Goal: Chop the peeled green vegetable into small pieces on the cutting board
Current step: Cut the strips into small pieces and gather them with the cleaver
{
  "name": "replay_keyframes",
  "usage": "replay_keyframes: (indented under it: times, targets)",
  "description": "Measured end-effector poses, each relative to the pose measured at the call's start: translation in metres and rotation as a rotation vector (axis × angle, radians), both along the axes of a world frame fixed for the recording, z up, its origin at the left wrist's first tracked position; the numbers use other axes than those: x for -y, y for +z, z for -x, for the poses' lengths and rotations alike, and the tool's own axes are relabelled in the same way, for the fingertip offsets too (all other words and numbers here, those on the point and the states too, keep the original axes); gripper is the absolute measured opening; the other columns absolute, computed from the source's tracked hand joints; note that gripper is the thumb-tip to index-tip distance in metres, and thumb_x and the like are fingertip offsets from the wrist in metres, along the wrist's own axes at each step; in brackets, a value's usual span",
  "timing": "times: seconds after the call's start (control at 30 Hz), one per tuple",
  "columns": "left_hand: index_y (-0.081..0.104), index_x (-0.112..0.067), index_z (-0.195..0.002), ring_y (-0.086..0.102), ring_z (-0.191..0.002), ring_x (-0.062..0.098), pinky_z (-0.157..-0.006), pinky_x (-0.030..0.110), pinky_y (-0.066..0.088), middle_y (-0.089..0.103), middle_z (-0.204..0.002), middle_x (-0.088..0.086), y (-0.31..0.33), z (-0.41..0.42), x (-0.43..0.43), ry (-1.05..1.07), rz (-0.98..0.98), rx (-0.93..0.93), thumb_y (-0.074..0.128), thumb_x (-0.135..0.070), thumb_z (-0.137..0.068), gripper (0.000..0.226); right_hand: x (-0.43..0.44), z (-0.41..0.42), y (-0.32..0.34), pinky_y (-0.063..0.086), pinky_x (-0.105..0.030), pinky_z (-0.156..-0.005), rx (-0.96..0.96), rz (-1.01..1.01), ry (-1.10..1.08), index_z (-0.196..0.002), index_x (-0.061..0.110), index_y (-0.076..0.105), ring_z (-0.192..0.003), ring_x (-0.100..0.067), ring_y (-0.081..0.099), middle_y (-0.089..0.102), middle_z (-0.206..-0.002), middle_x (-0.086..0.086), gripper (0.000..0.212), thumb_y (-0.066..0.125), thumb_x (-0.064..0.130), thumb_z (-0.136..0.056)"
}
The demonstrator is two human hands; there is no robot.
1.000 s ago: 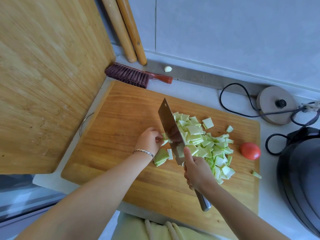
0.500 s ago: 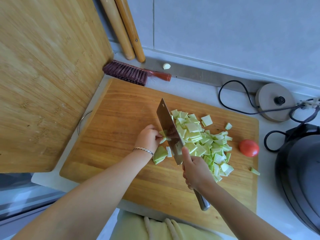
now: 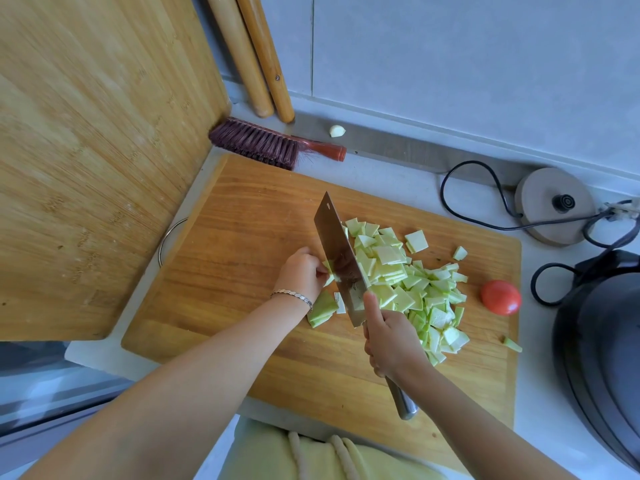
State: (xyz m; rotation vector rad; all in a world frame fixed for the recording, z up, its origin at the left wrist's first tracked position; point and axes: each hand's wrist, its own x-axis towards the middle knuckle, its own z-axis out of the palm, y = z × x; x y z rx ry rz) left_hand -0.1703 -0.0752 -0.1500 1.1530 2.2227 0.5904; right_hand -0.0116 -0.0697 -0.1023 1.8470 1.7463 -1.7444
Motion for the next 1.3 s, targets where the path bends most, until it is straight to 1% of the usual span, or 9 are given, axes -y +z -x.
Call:
replay_keyframes:
  times: [0.17, 0.3, 0.43, 0.6, 0.8, 0.9, 1.0, 1.17, 1.3]
  targets:
    - [0.072, 0.002, -0.086, 0.059, -0.091, 0.028, -0.078, 0.029, 0.045, 0.061, -0.097, 0.014, -0.001, -0.001, 0.001, 0.006, -0.009, 0.0, 0.064, -0.006, -0.081, 0.012, -0.002, 0.006, -0.006, 0.025, -0.026, -0.045, 0.04, -0.012, 0.021, -0.06, 0.017, 0.03, -0.041, -0.014, 0.026, 0.03, -0.05, 0.001, 0.054, 0.026, 0.062, -0.091]
    - [0.072, 0.002, -0.086, 0.059, -0.089, 0.027, -0.077, 0.029, 0.046, 0.06, -0.097, 0.013, -0.001, -0.001, 0.002, 0.001, -0.009, -0.004, 0.064, -0.007, -0.081, 0.013, -0.001, 0.016, -0.015, 0.028, -0.028, -0.046, 0.06, -0.039, 0.052, -0.067, 0.012, 0.039, -0.044, -0.014, 0.029, 0.034, -0.053, -0.001, 0.056, 0.025, 0.06, -0.093]
    - [0.073, -0.002, -0.09, 0.06, -0.09, 0.024, -0.08, 0.027, 0.047, 0.062, -0.098, 0.01, -0.004, 0.002, 0.005, -0.008, -0.038, 0.019, 0.064, -0.009, -0.081, 0.013, -0.005, 0.013, -0.014, 0.027, -0.024, -0.042, 0.004, -0.005, -0.032, -0.06, 0.016, 0.03, -0.038, -0.013, 0.026, 0.029, -0.048, 0.001, 0.055, 0.026, 0.06, -0.093]
    - [0.073, -0.003, -0.089, 0.061, -0.092, 0.023, -0.084, 0.028, 0.048, 0.066, -0.1, 0.009, -0.004, 0.003, 0.008, -0.005, -0.025, 0.042, 0.066, -0.007, -0.08, 0.012, -0.012, 0.007, -0.002, 0.027, -0.022, -0.04, -0.072, 0.08, -0.109, -0.06, 0.016, 0.03, -0.039, -0.014, 0.025, 0.028, -0.048, 0.0, 0.054, 0.027, 0.059, -0.093]
    - [0.074, -0.002, -0.08, 0.061, -0.087, 0.025, -0.079, 0.034, 0.05, 0.067, -0.092, 0.01, -0.003, -0.004, 0.002, 0.034, 0.001, 0.02, 0.066, -0.011, -0.081, 0.012, -0.019, 0.002, 0.012, 0.028, -0.019, -0.039, -0.065, 0.038, -0.071, -0.058, 0.015, 0.031, -0.036, -0.013, 0.028, 0.031, -0.046, 0.001, 0.056, 0.029, 0.059, -0.093]
    - [0.073, -0.002, -0.077, 0.059, -0.085, 0.024, -0.077, 0.034, 0.049, 0.067, -0.086, 0.011, -0.002, -0.006, 0.001, 0.024, 0.011, -0.005, 0.063, -0.01, -0.083, 0.014, -0.018, 0.004, 0.014, 0.024, -0.02, -0.041, -0.062, 0.044, -0.043, -0.061, 0.015, 0.031, -0.038, -0.014, 0.025, 0.028, -0.048, 0.0, 0.054, 0.029, 0.059, -0.093]
    - [0.072, 0.0, -0.073, 0.058, -0.083, 0.025, -0.074, 0.033, 0.048, 0.065, -0.083, 0.013, -0.003, -0.007, 0.002, 0.035, 0.015, -0.014, 0.061, -0.008, -0.082, 0.016, -0.016, 0.005, 0.012, 0.025, -0.021, -0.041, -0.038, 0.044, -0.008, -0.067, 0.013, 0.036, -0.04, -0.015, 0.026, 0.03, -0.049, -0.001, 0.055, 0.028, 0.06, -0.092]
    - [0.072, -0.003, -0.078, 0.06, -0.083, 0.027, -0.073, 0.03, 0.048, 0.063, -0.09, 0.013, -0.003, -0.005, 0.002, 0.037, 0.031, 0.002, 0.061, -0.009, -0.082, 0.013, -0.011, 0.007, 0.005, 0.027, -0.021, -0.039, -0.001, 0.031, 0.014, -0.061, 0.015, 0.031, -0.04, -0.016, 0.027, 0.03, -0.051, -0.001, 0.055, 0.028, 0.061, -0.092]
    - [0.072, -0.001, -0.08, 0.06, -0.083, 0.03, -0.074, 0.032, 0.05, 0.063, -0.091, 0.015, -0.002, -0.004, 0.002, 0.058, 0.035, 0.022, 0.059, -0.005, -0.08, 0.013, -0.005, 0.009, -0.004, 0.027, -0.026, -0.045, 0.044, -0.01, 0.033, -0.058, 0.017, 0.029, -0.042, -0.015, 0.027, 0.03, -0.05, 0.0, 0.055, 0.027, 0.061, -0.091]
